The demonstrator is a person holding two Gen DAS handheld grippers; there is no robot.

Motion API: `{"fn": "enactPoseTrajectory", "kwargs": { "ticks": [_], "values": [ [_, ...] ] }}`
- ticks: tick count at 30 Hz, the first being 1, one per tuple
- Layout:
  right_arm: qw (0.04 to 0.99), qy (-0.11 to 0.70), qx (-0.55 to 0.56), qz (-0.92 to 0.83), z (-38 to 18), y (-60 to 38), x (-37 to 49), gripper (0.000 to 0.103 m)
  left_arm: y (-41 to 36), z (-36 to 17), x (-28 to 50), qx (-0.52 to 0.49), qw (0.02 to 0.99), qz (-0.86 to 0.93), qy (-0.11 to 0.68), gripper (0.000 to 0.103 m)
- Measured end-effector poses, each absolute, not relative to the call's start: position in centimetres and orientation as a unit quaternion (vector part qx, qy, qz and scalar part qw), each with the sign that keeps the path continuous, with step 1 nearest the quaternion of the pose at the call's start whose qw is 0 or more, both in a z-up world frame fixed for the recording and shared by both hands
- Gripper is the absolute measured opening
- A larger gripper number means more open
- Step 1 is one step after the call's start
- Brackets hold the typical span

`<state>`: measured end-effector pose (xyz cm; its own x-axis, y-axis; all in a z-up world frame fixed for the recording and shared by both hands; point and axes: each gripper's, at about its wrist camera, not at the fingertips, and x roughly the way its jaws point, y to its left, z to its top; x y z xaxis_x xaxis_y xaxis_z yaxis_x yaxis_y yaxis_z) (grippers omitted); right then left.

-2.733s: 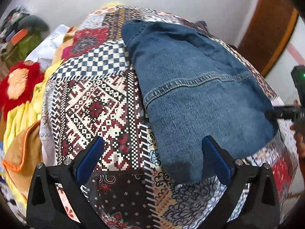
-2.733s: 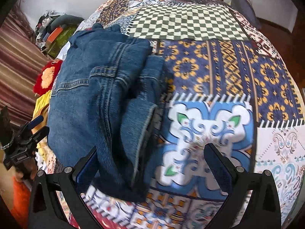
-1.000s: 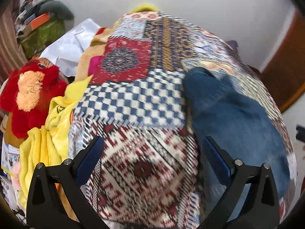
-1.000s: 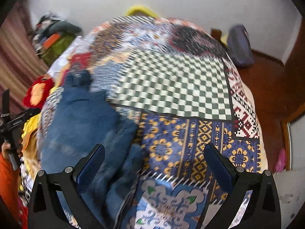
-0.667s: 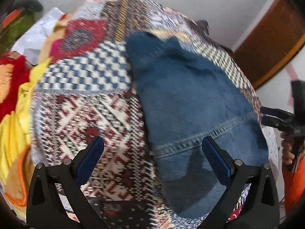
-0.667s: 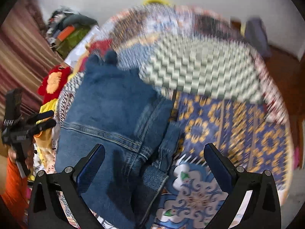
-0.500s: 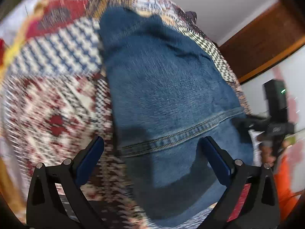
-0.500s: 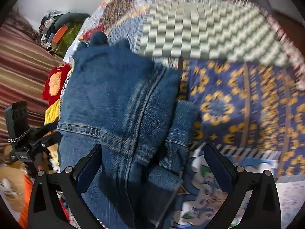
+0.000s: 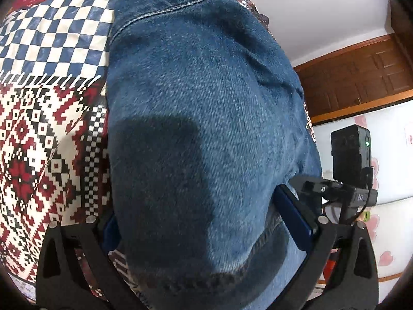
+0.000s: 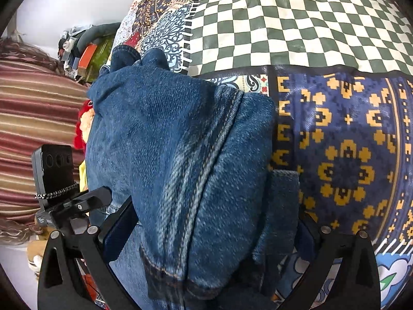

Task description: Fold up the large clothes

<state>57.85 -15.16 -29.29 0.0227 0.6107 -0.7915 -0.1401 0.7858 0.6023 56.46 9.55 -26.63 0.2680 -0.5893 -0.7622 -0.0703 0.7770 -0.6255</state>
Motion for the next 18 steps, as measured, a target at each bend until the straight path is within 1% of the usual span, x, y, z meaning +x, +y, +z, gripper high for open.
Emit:
{"fn": "enactPoseTrajectory", "kwargs": {
  "ticks": [2,4,6,7,8,9,10,12,15,18],
  "values": [
    [0.698,0.637,0.18,0.272,-29.0,-15.1,57.6,0.102,9.5,-26.5,56.3,-0.286,0.745,-0.178,0.575,0.102],
    [0.704,0.629,0.177,0.278,-28.6,-15.0,57.0,0.096,9.3,-26.3,56.0,-0.28,0.753,-0.179,0.569,0.095],
    [0.703,0.626,0.177,0.287,-28.2,-14.6,56.6,0.082,9.5,-25.9,55.2,-0.27,0.76,-0.179,0.564,0.088],
    [0.702,0.624,0.177,0.293,-27.8,-14.5,56.4,0.079,9.4,-25.5,54.8,-0.26,0.766,-0.18,0.559,0.087],
    [0.703,0.622,0.175,0.297,-27.5,-14.3,56.2,0.071,9.2,-25.0,54.4,-0.241,0.776,-0.184,0.554,0.083],
    [0.705,0.62,0.169,0.299,-27.1,-14.0,56.0,0.066,9.0,-24.5,54.0,-0.23,0.782,-0.186,0.548,0.08],
    [0.708,0.618,0.162,0.301,-26.7,-13.8,55.7,0.064,9.2,-24.0,53.7,-0.223,0.785,-0.188,0.546,0.079],
    [0.718,0.609,0.142,0.307,-25.3,-13.2,55.0,0.057,9.2,-23.1,53.2,-0.216,0.791,-0.19,0.541,0.073],
    [0.733,0.592,0.118,0.314,-22.9,-12.3,54.0,0.052,10.4,-20.8,52.0,-0.204,0.801,-0.194,0.528,0.069],
    [0.744,0.578,0.104,0.318,-20.4,-11.3,53.2,0.051,10.9,-17.7,51.0,-0.179,0.823,-0.186,0.507,0.068]
  ]
}}
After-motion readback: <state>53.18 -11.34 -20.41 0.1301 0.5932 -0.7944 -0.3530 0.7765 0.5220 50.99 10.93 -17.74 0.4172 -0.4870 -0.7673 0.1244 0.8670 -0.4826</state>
